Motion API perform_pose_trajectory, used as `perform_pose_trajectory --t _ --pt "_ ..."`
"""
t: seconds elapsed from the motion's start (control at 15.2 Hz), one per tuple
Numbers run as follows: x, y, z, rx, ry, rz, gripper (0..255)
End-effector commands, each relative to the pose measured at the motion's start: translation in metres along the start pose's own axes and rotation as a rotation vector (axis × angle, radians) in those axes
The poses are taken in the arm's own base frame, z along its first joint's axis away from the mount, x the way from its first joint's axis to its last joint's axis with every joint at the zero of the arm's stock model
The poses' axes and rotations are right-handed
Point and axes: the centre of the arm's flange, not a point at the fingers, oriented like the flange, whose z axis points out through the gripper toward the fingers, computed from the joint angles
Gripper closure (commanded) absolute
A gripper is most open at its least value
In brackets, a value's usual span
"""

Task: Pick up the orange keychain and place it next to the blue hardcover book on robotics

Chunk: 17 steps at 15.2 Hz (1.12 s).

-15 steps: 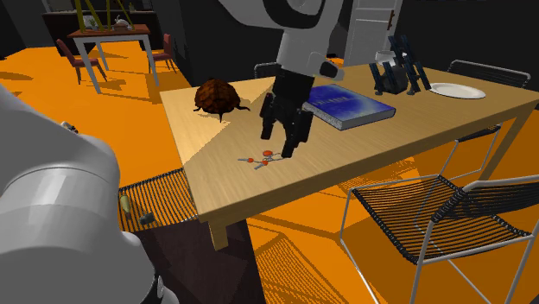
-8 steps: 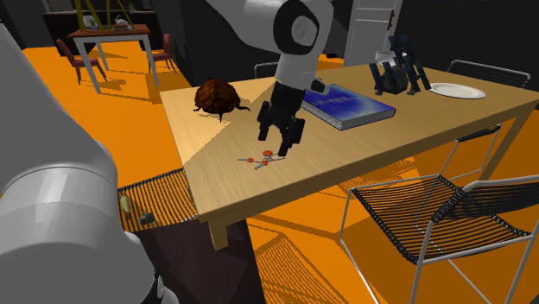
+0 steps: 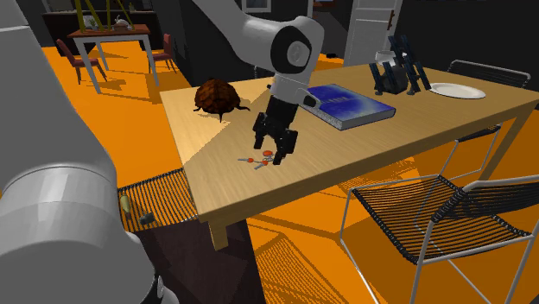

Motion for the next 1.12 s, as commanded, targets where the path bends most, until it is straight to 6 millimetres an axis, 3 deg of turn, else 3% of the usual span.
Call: perform_pose_trajectory --t 0.0,0.53,0.59,1.06 --pt "-0.0002 -0.0005 0.0138 0.000 0.000 0.000 0" --pt "-0.0002 -0.0005 0.0137 0.000 0.000 0.000 0" --pt "-0.0002 -0.0005 0.0137 0.000 0.000 0.000 255" --pt "-0.0017 -0.0021 0.0148 0.000 0.001 0.000 255"
